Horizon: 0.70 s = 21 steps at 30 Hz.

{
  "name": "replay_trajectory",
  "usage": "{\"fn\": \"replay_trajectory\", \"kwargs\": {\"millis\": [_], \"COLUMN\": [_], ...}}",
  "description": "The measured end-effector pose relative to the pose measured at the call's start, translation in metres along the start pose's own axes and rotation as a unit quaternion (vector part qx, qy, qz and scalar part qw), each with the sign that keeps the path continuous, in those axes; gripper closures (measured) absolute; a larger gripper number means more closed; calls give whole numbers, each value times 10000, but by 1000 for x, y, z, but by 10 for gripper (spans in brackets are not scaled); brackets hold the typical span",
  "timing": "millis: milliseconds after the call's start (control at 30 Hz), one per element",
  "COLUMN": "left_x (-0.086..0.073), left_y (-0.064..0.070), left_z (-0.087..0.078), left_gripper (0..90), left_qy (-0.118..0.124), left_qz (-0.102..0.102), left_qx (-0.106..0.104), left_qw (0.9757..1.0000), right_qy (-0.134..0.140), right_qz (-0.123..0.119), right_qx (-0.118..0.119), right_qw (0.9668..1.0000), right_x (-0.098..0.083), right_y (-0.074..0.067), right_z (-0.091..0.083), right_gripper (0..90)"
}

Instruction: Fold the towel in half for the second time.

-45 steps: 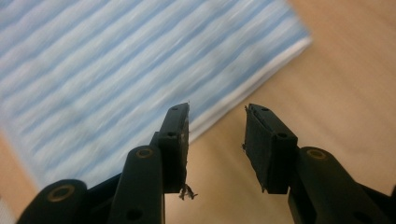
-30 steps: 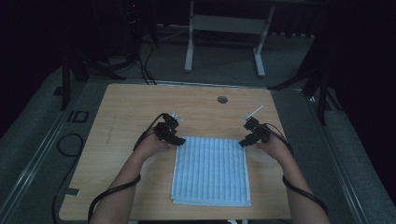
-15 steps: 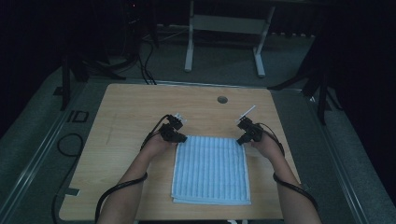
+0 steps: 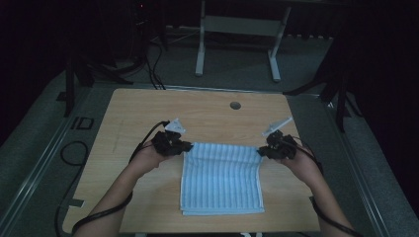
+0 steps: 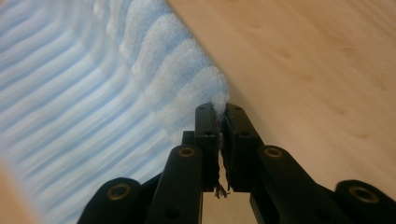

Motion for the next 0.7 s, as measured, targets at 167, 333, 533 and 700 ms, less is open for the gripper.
{"fn": "replay_trajectory", "kwargs": {"millis": [167, 333, 533, 700], "left_x": [-21, -45, -51, -51], "left_y": [48, 84, 84, 84], "left_z": [-16, -23, -27, -5], "left_gripper": [839, 806, 503, 501], "left_qy": [31, -160, -277, -444], "left_qz": [452, 602, 354, 217], "left_qx": [-236, -687, -532, -552], "left_qw": [9987, 9957, 9976, 9973], "right_qy": [111, 131, 380, 103], "right_qz": [-366, -504, -432, -391], "right_qx": [-16, 102, 307, 287], "right_qw": [9993, 9986, 9979, 9988], "right_x": [-37, -63, -66, -62], "right_y": [-42, -79, -91, -89], "right_z": [-18, -29, -42, -18], "right_gripper": [854, 845, 707, 680]}}
Point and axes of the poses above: each handheld gripper's, and its own axes: z roughly forward along the jaws, x roughly out of its top, y roughly to its right, the point moved 5 cm from there along z, roughly forward along the jaws, and after that the axes turned 1 degree about -y, right-handed, at the moved point
